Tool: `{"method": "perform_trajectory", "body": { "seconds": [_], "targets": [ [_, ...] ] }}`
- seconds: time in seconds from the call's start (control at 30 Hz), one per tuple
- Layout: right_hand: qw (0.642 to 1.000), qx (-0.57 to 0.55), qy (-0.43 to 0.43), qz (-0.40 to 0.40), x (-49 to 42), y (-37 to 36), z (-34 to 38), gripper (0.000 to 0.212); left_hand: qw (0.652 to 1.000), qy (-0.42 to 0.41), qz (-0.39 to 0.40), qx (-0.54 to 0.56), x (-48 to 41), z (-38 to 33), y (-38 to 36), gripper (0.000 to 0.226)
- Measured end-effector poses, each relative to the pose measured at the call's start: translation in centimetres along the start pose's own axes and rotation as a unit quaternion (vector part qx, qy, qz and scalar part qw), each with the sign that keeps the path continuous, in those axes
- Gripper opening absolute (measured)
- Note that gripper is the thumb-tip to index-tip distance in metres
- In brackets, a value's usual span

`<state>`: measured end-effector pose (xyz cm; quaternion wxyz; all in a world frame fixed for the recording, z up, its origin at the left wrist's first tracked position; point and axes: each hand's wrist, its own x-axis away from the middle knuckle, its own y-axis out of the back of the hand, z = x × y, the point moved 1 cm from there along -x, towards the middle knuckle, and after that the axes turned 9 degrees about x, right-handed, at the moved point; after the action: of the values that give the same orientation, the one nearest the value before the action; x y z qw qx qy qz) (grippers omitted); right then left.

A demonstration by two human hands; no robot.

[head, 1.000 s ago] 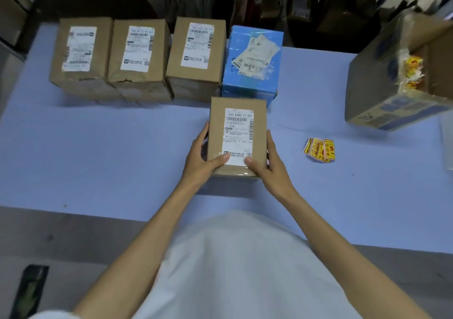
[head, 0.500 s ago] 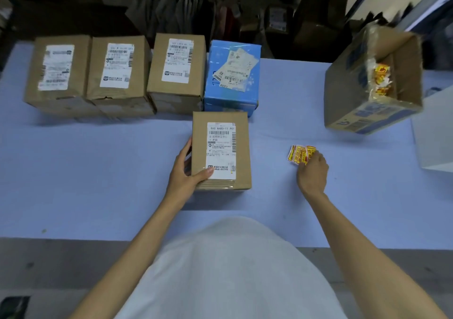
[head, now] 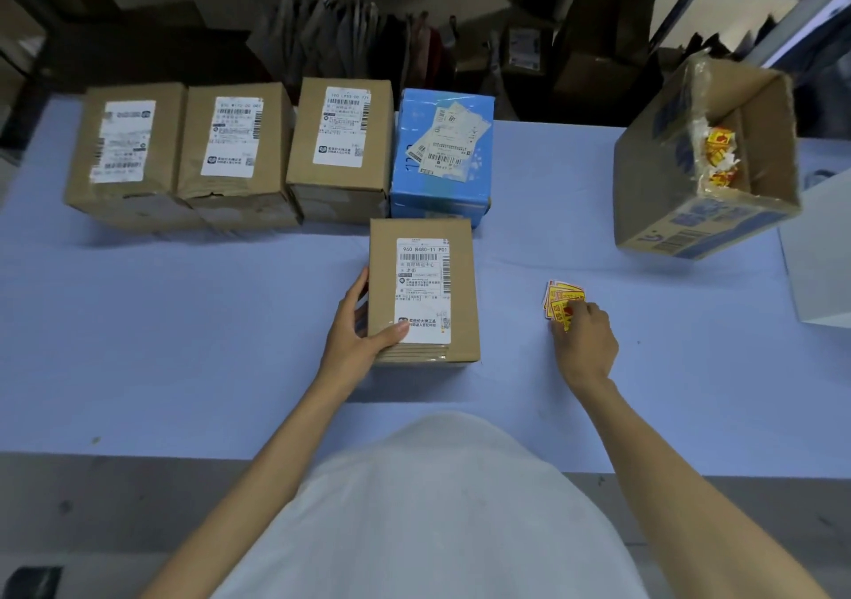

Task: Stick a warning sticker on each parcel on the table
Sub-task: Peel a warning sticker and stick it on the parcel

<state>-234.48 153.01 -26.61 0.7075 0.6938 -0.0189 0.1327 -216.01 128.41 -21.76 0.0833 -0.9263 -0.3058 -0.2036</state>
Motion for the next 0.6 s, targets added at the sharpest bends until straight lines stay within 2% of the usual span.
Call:
{"method": "perform_trajectory", "body": {
  "seconds": [0.1,0.2,0.3,0.37,0.43,0.47,0.53,0.6],
  "targets": [
    [1.000,0.027,-0.003,-0.001,-0.2,0.1,0.0,0.016,1.000,-0.001,0.001,0.001,0.1,0.0,0.0,0.087],
    [1.000,0.029,-0.001,-0.003,-0.3,0.6,0.0,0.022,1.000,0.009,0.005,-0.002,-0.1,-0.2,0.0,0.087],
    [0.998,0.008,-0.006,-0.058,0.2,2.1,0.6,0.025,0.997,0.001,-0.026,-0.075,0.1,-0.7,-0.2,0.090],
    [0.988,-0.083,0.018,-0.129,1.4,3.7,2.4,0.025,0.982,-0.076,-0.071,-0.160,0.6,-1.6,-0.7,0.084],
    [0.957,-0.225,0.090,-0.160,3.4,5.4,5.7,0.033,0.968,-0.153,-0.088,-0.179,0.9,-2.7,-1.4,0.063],
    [0.939,-0.276,0.130,-0.157,4.6,6.2,7.5,0.036,0.974,-0.150,-0.073,-0.155,1.0,-3.5,-1.9,0.049],
    [0.919,-0.305,0.200,-0.151,6.8,7.5,10.6,0.034,0.996,-0.074,0.003,-0.048,1.1,-4.8,-3.3,0.028],
    [0.913,-0.284,0.256,-0.141,8.4,8.5,12.8,0.029,0.998,-0.025,0.035,0.050,1.0,-5.5,-4.7,0.023]
  ]
}}
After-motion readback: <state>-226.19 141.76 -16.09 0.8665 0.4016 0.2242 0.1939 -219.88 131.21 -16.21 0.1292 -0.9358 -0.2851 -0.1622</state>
